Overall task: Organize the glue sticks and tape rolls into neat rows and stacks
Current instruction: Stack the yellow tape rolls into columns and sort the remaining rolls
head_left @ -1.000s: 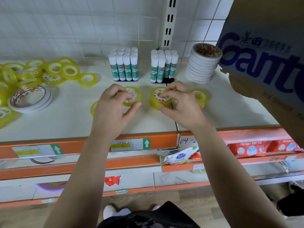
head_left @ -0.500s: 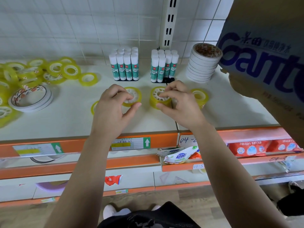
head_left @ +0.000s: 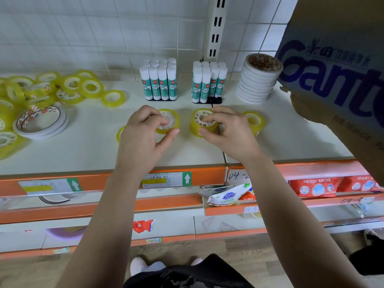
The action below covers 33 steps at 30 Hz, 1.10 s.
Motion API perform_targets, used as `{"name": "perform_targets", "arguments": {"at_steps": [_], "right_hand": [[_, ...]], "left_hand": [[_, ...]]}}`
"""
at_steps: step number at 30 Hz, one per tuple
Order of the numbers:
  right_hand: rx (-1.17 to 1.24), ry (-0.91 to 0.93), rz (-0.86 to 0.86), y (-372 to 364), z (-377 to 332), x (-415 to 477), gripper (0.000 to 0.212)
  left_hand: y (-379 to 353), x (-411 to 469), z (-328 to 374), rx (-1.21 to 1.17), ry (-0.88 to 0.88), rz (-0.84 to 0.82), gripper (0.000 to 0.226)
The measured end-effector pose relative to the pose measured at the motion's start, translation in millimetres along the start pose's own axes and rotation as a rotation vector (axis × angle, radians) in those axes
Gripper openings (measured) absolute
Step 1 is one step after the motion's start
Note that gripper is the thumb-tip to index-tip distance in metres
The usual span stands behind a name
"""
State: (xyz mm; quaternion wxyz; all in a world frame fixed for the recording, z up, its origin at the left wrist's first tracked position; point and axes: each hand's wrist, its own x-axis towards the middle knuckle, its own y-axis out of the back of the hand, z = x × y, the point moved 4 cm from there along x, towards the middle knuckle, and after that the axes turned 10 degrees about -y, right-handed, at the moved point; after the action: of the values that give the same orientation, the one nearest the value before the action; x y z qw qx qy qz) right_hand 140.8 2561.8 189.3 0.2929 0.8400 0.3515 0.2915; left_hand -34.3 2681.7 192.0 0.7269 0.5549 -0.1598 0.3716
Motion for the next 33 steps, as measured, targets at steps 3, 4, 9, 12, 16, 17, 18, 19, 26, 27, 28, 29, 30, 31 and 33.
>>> {"name": "perform_targets", "arguments": {"at_steps": [3, 4, 9, 12, 16, 17, 18, 19, 26, 27, 28, 29, 30, 31, 33], "right_hand": [[-0.023, 0.012, 0.003, -1, -1, 0, 0.028], [-0.027, 0.017, 0.005, -1, -1, 1, 0.027], [0.017, 0.050, 0.007, 3, -2, 1, 0.031], [0.005, 0.067, -0.018, 4, -2, -1, 0.042], [-0.041, 0.093, 0.054, 12, -2, -6, 0.042], [-0.046, 0.107, 0.102, 16, -1, -8, 0.035], [-0.042, 0.122, 0.151, 21, 0, -11, 0.028], [-0.036, 0.136, 0.196, 27, 2, -15, 0.021], [-0.056, 0.194, 0.327, 54, 19, -34, 0.008], [-0.058, 0.197, 0.334, 54, 21, -36, 0.010], [-0.060, 0.200, 0.334, 54, 22, -37, 0.011], [-0.061, 0.201, 0.329, 53, 24, -39, 0.012], [-0.060, 0.201, 0.323, 52, 25, -39, 0.013], [-0.056, 0.199, 0.317, 51, 26, -40, 0.013], [-0.046, 0.196, 0.306, 50, 26, -40, 0.012]], "left_hand": [[0, 1, 1, -0.004, 0.000, 0.003, 0.040], [0, 1, 1, -0.008, 0.000, 0.003, 0.040], [0, 5, 6, -0.043, -0.014, -0.002, 0.040], [-2, 9, 9, -0.081, -0.023, -0.007, 0.039], [-6, 22, 17, -0.151, -0.040, -0.018, 0.040], [-8, 25, 20, -0.156, -0.050, -0.024, 0.040], [-9, 29, 24, -0.155, -0.058, -0.030, 0.041], [-11, 32, 29, -0.154, -0.065, -0.038, 0.042], [-38, 47, 48, -0.136, -0.120, -0.159, 0.052], [-42, 48, 49, -0.128, -0.123, -0.172, 0.053], [-45, 47, 50, -0.114, -0.126, -0.180, 0.054], [-47, 46, 50, -0.096, -0.129, -0.181, 0.055], [-49, 45, 50, -0.075, -0.130, -0.177, 0.054], [-51, 43, 49, -0.053, -0.126, -0.172, 0.051], [-52, 40, 46, -0.015, -0.109, -0.156, 0.041]]}}
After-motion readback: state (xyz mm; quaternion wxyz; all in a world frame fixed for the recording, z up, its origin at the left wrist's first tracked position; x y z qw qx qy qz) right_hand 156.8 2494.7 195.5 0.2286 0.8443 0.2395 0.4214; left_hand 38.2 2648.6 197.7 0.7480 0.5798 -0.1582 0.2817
